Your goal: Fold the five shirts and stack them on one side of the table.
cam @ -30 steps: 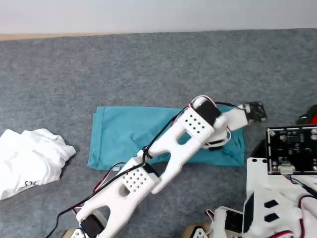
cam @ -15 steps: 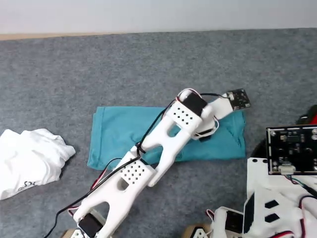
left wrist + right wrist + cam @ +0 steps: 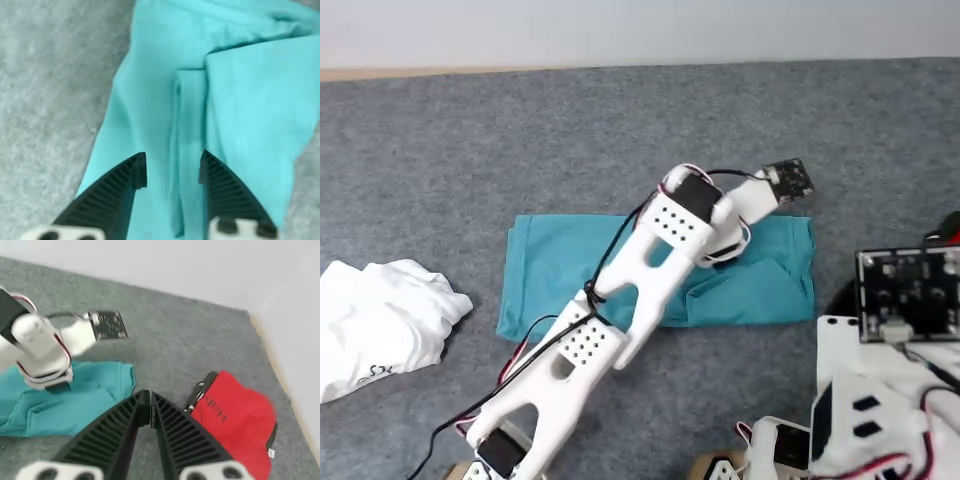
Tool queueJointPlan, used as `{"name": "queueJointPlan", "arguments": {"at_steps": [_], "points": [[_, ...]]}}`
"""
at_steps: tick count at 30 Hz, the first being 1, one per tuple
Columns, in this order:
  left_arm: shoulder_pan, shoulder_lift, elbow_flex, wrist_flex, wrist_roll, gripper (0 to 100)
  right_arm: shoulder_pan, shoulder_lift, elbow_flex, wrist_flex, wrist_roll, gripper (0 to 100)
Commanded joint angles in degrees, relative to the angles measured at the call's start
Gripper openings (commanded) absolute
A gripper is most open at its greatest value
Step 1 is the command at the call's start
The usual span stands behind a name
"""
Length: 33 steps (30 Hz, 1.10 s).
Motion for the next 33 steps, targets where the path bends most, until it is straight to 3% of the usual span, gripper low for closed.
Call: {"name": "queueJointPlan", "arguments": {"at_steps": [1, 14, 26, 33], "points": [[-2.2, -3.6, -2.1, 0.7, 0.6, 16, 0.7, 0.0, 2.3, 2.1, -0.7, 1.0], [-6.4, -2.1, -1.7, 0.6, 0.5, 15, 0.7, 0.0, 6.7, 2.1, -0.5, 1.1], [-2.5, 1.1, -1.3, 1.7, 0.7, 15, 0.7, 0.0, 6.8, 2.2, -0.5, 1.0], [0.4, 0.7, 5.1, 1.7, 3.0, 15, 0.7, 0.0, 6.7, 2.2, -0.5, 1.0]]}}
